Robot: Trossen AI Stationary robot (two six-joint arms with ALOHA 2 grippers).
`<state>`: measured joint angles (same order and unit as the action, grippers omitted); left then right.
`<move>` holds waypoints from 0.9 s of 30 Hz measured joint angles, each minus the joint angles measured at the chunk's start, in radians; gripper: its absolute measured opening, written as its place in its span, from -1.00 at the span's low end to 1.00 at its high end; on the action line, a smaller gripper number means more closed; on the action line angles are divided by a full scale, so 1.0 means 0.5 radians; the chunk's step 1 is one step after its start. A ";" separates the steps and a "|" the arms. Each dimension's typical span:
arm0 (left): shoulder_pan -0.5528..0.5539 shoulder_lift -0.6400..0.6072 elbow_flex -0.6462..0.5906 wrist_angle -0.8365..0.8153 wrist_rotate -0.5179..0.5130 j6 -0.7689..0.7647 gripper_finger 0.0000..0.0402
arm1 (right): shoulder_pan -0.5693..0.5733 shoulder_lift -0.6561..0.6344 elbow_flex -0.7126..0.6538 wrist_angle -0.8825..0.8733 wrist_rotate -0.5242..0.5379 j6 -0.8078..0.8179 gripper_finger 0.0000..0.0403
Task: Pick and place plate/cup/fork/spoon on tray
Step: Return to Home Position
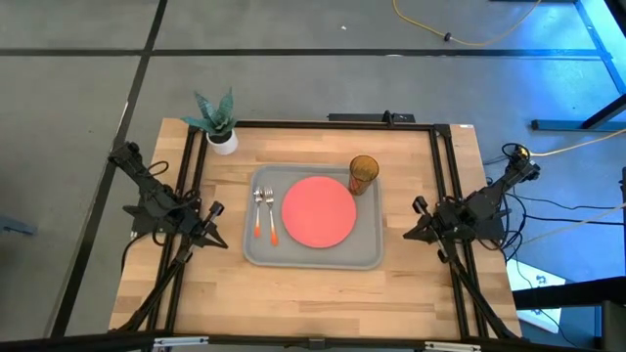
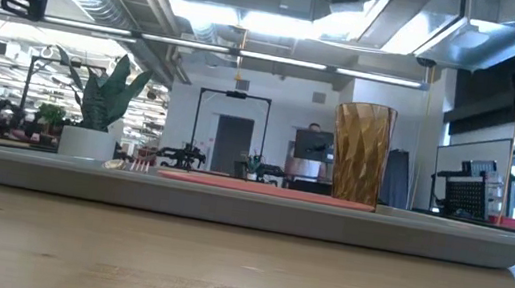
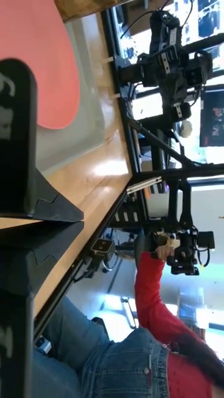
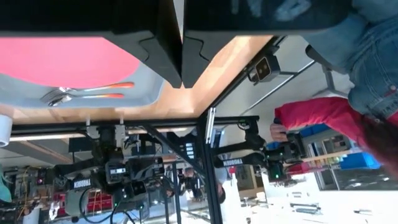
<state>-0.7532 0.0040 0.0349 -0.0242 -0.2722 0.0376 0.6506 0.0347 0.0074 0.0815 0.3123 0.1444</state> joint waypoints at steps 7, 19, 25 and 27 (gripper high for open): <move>0.000 0.000 0.000 -0.001 -0.003 0.137 -1.00 | 0.000 0.006 0.000 -0.018 0.001 -0.165 -0.98; 0.000 0.000 0.000 -0.002 -0.012 0.228 -1.00 | 0.000 0.006 0.000 -0.018 -0.003 -0.298 -0.97; 0.000 0.000 0.000 -0.002 -0.011 0.227 -1.00 | 0.000 0.006 0.000 -0.017 0.000 0.130 -0.91; 0.000 0.000 0.000 -0.002 -0.011 0.227 -1.00 | 0.000 0.006 0.000 -0.017 0.000 0.175 -0.91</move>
<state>-0.7532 0.0040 0.0349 -0.0250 -0.2775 0.1511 0.6506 0.0376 0.0074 0.0731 0.3126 0.2317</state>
